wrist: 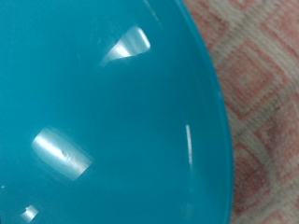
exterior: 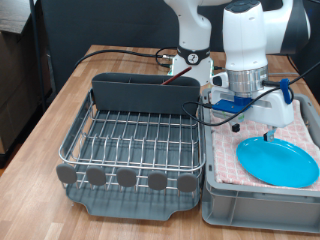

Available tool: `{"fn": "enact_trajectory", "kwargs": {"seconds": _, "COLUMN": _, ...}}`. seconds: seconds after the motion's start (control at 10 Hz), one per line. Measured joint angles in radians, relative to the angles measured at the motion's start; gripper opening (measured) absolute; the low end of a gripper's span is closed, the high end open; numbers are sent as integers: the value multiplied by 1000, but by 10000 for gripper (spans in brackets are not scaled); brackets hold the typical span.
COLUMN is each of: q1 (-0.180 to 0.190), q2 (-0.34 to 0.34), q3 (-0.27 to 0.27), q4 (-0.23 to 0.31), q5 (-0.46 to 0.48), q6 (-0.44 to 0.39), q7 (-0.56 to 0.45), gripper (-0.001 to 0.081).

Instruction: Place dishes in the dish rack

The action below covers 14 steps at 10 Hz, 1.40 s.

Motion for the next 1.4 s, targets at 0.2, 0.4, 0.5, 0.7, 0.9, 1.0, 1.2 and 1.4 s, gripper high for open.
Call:
{"fn": "enact_trajectory", "kwargs": {"seconds": 0.2, "q1": -15, "q2": 16, "q3": 21, "q4": 8, "q5": 38, "q6": 14, "q7": -42, "gripper": 803}}
{"fn": "enact_trajectory", "kwargs": {"seconds": 0.4, "q1": -20, "q2": 28, "q3": 28, "q4": 19, "q5": 45, "q6": 18, "q7": -54, "gripper": 803}}
{"fn": "enact_trajectory", "kwargs": {"seconds": 0.5, "q1": -19, "q2": 32, "q3": 28, "q4": 26, "q5": 43, "q6": 18, "q7": -54, "gripper": 803}}
{"fn": "enact_trajectory", "kwargs": {"seconds": 0.7, "q1": -10, "q2": 38, "q3": 21, "q4": 39, "q5": 30, "q6": 16, "q7": -40, "gripper": 803}}
{"fn": "enact_trajectory", "kwargs": {"seconds": 0.9, "q1": -5, "q2": 39, "q3": 19, "q4": 46, "q5": 23, "q6": 12, "q7": -29, "gripper": 803}}
{"fn": "enact_trajectory", "kwargs": {"seconds": 1.0, "q1": -4, "q2": 40, "q3": 19, "q4": 48, "q5": 23, "q6": 11, "q7": -27, "gripper": 803}}
{"fn": "enact_trajectory", "kwargs": {"seconds": 1.2, "q1": -3, "q2": 42, "q3": 21, "q4": 52, "q5": 23, "q6": 11, "q7": -25, "gripper": 803}}
{"fn": "enact_trajectory", "kwargs": {"seconds": 1.4, "q1": -4, "q2": 51, "q3": 27, "q4": 59, "q5": 27, "q6": 11, "q7": -25, "gripper": 803}}
